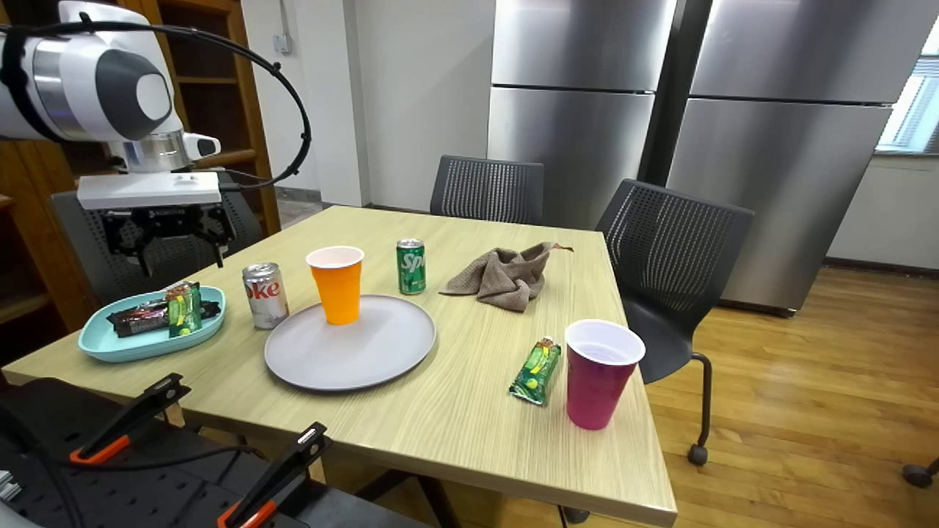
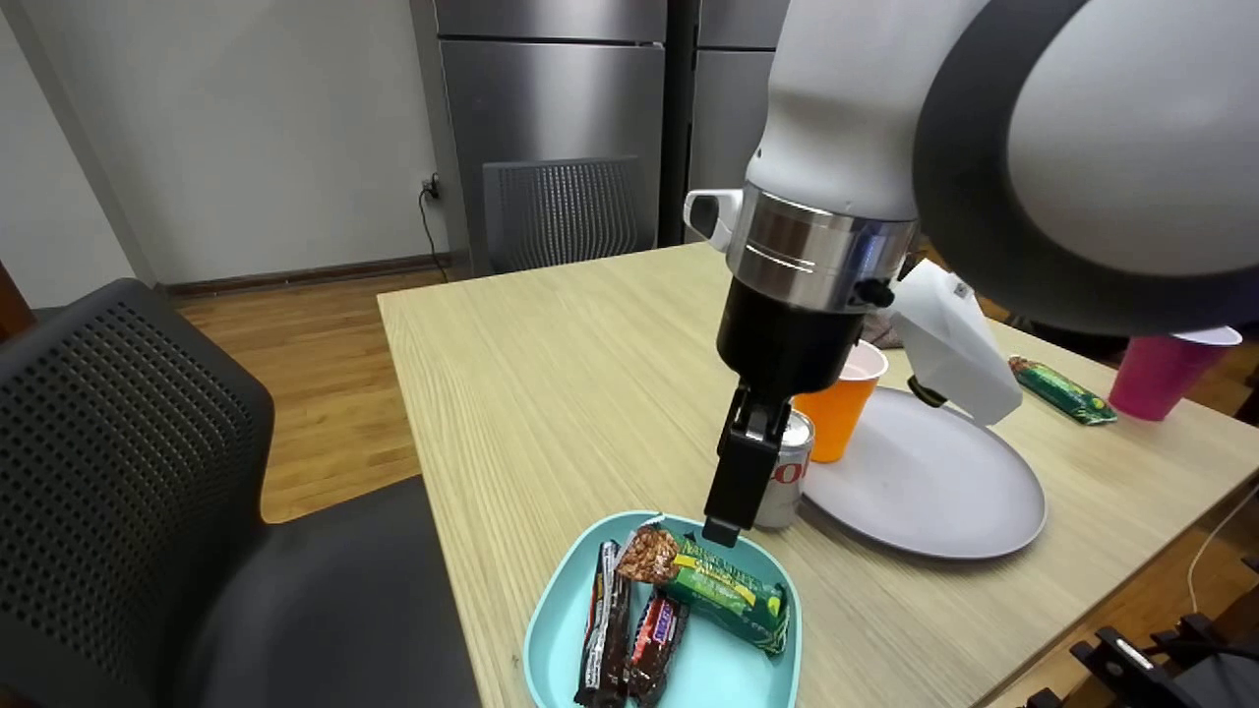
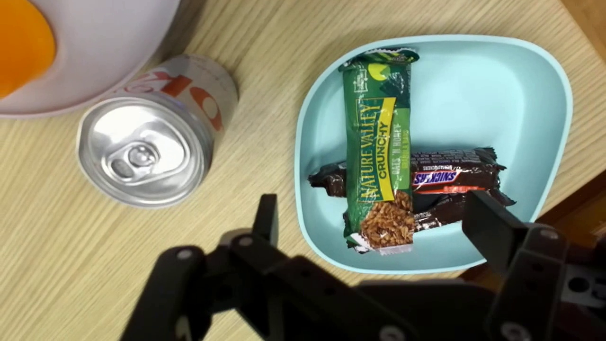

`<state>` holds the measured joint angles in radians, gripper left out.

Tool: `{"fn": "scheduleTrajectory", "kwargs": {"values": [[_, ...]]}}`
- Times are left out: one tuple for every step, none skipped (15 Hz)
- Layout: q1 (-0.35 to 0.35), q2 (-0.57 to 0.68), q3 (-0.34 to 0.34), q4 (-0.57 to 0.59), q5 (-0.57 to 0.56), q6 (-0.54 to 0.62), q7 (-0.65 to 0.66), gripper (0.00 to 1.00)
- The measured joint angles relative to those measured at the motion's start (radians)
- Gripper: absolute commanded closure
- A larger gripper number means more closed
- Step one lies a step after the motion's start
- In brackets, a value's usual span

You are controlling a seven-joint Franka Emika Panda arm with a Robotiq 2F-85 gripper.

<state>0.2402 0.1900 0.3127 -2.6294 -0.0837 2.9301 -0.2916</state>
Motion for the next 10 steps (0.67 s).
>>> {"fn": "scheduleTrajectory", "kwargs": {"values": [[0.0, -0.018, 0.003, -0.01, 0.0, -0.002, 0.0, 0.0], [0.0, -0.038, 0.004, -0.021, -0.001, -0.003, 0.001, 0.0], [0.001, -0.061, 0.003, -0.033, -0.004, -0.007, 0.003, 0.0], [0.001, -0.087, 0.002, -0.045, -0.009, -0.016, 0.006, 0.0], [0.001, -0.114, -0.001, -0.056, -0.013, -0.029, 0.008, 0.0], [0.001, -0.145, -0.005, -0.067, -0.018, -0.042, 0.011, 0.0], [0.001, -0.176, -0.009, -0.076, -0.021, -0.053, 0.013, 0.0], [0.001, -0.206, -0.014, -0.084, -0.021, -0.064, 0.014, 0.0], [0.001, -0.234, -0.021, -0.09, -0.021, -0.076, 0.014, 0.0], [0.001, -0.261, -0.029, -0.095, -0.021, -0.087, 0.014, 0.0]]}}
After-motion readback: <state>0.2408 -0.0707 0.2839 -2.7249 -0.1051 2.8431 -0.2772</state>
